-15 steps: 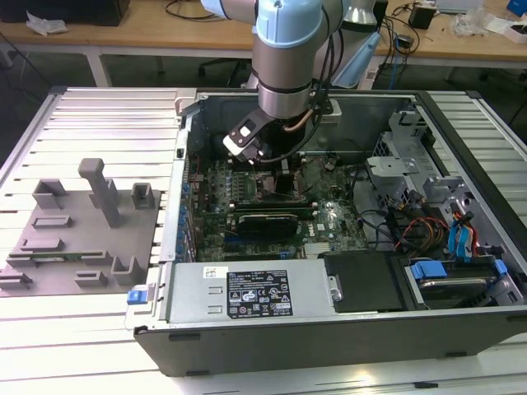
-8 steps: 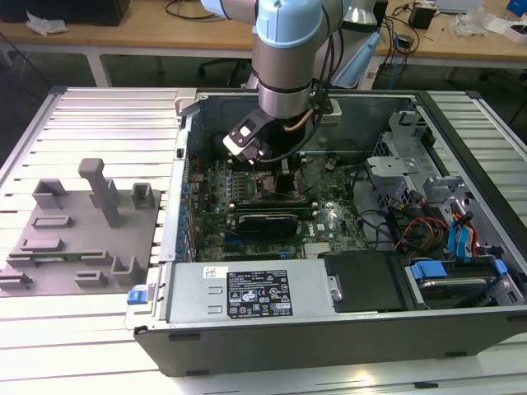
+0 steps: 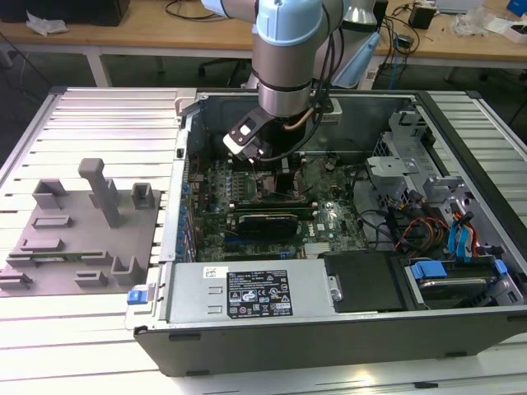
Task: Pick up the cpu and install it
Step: 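Place the cpu into insertion slot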
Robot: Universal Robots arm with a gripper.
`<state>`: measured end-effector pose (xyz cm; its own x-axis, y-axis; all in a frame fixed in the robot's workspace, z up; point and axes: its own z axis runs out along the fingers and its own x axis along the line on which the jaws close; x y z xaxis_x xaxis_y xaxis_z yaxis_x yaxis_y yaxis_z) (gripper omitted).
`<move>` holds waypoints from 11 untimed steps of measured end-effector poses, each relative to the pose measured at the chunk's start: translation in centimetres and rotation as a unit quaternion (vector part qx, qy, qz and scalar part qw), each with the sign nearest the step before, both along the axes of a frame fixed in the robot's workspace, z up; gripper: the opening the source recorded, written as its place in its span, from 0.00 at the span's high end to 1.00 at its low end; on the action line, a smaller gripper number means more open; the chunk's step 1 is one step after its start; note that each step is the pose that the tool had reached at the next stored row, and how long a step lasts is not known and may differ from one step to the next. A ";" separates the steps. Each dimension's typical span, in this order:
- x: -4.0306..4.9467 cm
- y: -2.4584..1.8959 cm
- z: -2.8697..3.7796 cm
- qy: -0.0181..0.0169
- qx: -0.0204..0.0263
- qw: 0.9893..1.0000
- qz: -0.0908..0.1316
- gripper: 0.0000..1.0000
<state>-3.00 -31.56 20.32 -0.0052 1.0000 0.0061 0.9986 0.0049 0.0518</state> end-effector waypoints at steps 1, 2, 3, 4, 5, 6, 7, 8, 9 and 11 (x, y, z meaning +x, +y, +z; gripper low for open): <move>0.00 0.00 0.21 0.000 0.000 1.000 0.000 0.38; 0.00 0.00 0.42 0.000 0.000 1.000 0.000 0.38; 0.00 0.00 0.74 0.000 0.000 1.000 0.000 0.38; 0.00 0.00 0.88 0.000 0.000 1.000 0.000 0.38; 0.00 0.00 0.98 0.000 0.000 1.000 0.000 0.38; 0.00 0.00 0.99 0.000 0.000 1.000 0.000 0.38; 0.00 0.00 0.99 0.000 0.000 1.000 0.000 0.38; 0.00 0.00 1.00 0.000 0.000 1.000 0.000 0.38; 0.00 0.00 1.00 0.000 0.000 1.000 0.000 0.38; 0.00 0.00 1.00 0.000 0.000 1.000 0.000 0.40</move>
<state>-3.00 -31.56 21.32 -0.0053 1.0000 0.0060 0.9986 0.0049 0.0519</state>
